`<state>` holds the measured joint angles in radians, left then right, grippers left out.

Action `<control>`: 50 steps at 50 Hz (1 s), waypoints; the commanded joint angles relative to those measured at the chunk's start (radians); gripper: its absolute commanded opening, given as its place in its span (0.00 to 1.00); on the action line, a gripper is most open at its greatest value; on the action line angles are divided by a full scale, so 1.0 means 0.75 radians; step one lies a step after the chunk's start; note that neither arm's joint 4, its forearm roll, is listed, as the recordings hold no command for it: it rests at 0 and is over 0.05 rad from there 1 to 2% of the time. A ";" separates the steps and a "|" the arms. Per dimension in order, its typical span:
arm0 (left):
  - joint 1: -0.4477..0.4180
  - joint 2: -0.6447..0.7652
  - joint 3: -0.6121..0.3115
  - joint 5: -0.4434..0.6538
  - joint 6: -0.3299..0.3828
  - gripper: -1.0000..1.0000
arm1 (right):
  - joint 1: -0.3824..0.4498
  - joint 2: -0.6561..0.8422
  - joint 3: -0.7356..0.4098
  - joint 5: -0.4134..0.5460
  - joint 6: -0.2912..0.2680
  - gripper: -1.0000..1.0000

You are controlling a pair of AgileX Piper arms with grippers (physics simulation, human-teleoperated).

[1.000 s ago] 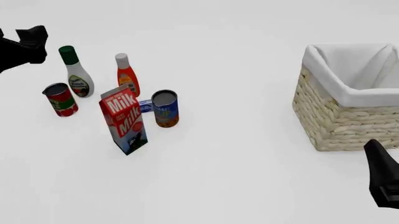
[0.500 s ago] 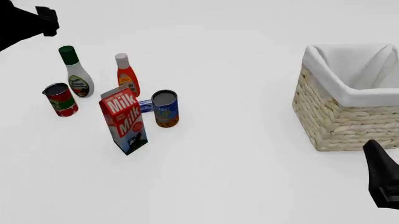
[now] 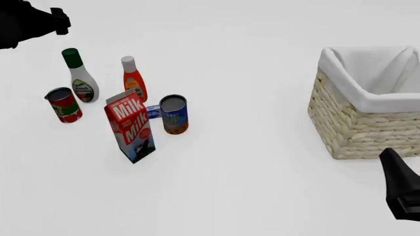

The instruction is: Pick the salad dressing and place it in the basket.

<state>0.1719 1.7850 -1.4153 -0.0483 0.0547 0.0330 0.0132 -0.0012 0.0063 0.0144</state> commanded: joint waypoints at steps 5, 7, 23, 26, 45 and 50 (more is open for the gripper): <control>0.014 0.195 -0.227 0.129 -0.036 1.00 | 0.018 0.000 0.001 0.006 0.000 1.00; 0.013 0.218 -0.253 0.148 -0.035 1.00 | 0.019 0.004 0.001 0.003 -0.002 1.00; 0.003 0.361 -0.374 0.231 -0.097 1.00 | 0.029 0.007 0.001 0.006 -0.001 1.00; 0.002 0.373 -0.380 0.238 -0.101 1.00 | 0.030 0.005 0.000 0.008 -0.003 1.00; 0.006 0.428 -0.373 0.230 -0.110 1.00 | 0.037 -0.002 0.001 0.022 -0.008 1.00; 0.007 0.432 -0.369 0.226 -0.108 1.00 | 0.040 0.000 0.001 0.023 -0.003 1.00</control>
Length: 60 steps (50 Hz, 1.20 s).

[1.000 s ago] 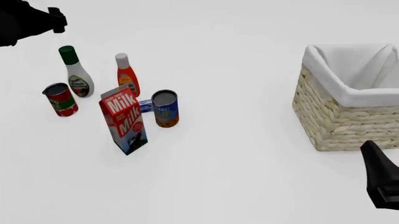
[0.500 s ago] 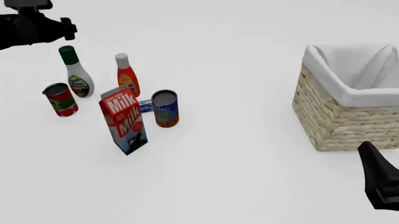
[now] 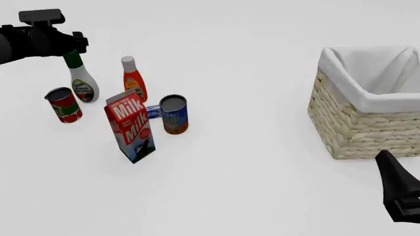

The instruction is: Pick the salad dressing and place it in the basket.

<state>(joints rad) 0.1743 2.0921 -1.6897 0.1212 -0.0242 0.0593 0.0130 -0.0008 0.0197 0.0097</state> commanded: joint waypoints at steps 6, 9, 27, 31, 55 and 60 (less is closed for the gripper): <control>0.012 0.035 -0.004 -0.005 0.005 1.00 | 0.008 0.004 0.001 0.005 0.003 1.00; 0.014 0.039 0.003 -0.009 0.006 1.00 | 0.007 0.005 0.001 0.004 0.004 1.00; 0.008 0.068 0.020 -0.031 -0.008 1.00 | 0.016 0.016 0.001 0.002 0.002 1.00; 0.015 0.071 0.025 -0.033 -0.013 1.00 | 0.019 0.021 0.001 -0.002 0.000 1.00; 0.051 -0.030 0.129 -0.161 0.003 0.00 | 0.033 0.057 0.000 -0.025 0.004 1.00; 0.059 -0.051 0.132 -0.163 0.012 0.00 | 0.030 0.061 0.000 -0.026 0.004 1.00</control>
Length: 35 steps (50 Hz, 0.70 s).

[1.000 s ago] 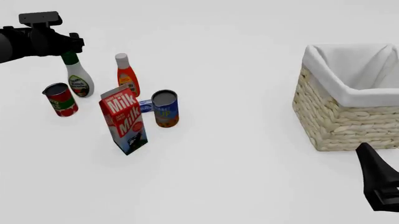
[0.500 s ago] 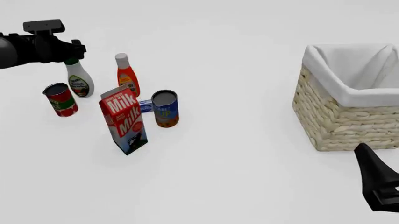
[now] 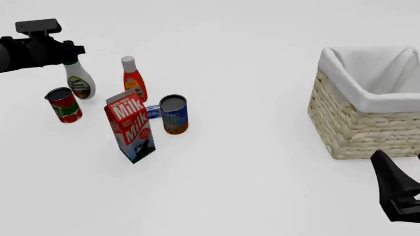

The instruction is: Pick the salad dressing and place it in the basket.

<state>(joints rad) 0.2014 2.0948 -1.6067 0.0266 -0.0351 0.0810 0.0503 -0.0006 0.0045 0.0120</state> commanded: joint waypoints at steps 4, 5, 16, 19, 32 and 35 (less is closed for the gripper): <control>0.025 -0.071 0.020 -0.031 0.029 0.00 | 0.002 0.015 0.000 -0.010 0.003 1.00; 0.024 -0.079 0.015 -0.027 0.030 0.00 | 0.002 0.019 0.000 -0.013 0.004 1.00; -0.010 -0.158 -0.082 0.094 0.050 0.00 | 0.005 0.053 0.000 -0.049 0.007 1.00; -0.032 -0.180 -0.121 0.140 0.066 0.00 | 0.005 0.056 0.000 -0.053 0.009 1.00; -0.117 -0.331 -0.222 0.291 0.122 0.00 | 0.005 0.067 0.001 -0.072 0.004 1.00; -0.137 -0.362 -0.225 0.311 0.133 0.00 | 0.007 0.073 0.001 -0.079 0.003 1.00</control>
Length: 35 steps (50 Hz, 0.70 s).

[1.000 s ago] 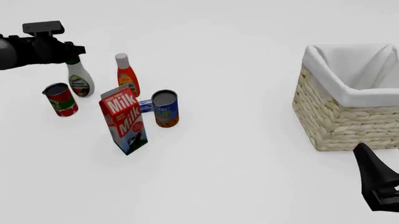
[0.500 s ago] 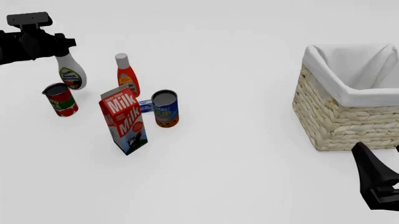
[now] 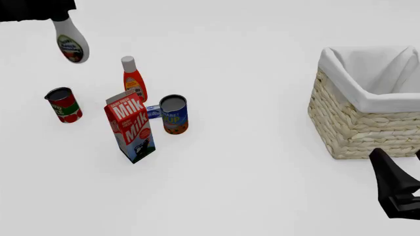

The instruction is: Pick the salad dressing and place it in the basket.

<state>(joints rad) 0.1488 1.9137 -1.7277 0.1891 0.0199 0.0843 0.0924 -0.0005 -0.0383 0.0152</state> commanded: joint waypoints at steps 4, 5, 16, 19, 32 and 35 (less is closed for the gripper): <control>-0.096 -0.167 -0.082 0.132 0.085 0.00 | 0.010 0.029 0.000 -0.034 -0.003 1.00; -0.110 -0.178 -0.094 0.149 0.088 0.00 | 0.012 0.032 0.000 -0.038 -0.003 1.00; -0.253 -0.246 -0.165 0.263 0.124 0.00 | 0.018 0.008 0.000 -0.019 -0.002 1.00; -0.300 -0.261 -0.182 0.297 0.127 0.00 | 0.018 -0.006 -0.001 -0.004 -0.001 1.00; -0.509 -0.367 -0.079 0.279 0.126 0.00 | 0.023 -0.017 0.000 0.004 0.005 1.00; -0.578 -0.383 -0.046 0.272 0.136 0.00 | 0.022 -0.016 0.000 0.004 0.004 1.00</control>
<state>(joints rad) -0.1625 1.6820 -1.8010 0.3927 0.0980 0.0987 0.0839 -0.0004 -0.0382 0.0175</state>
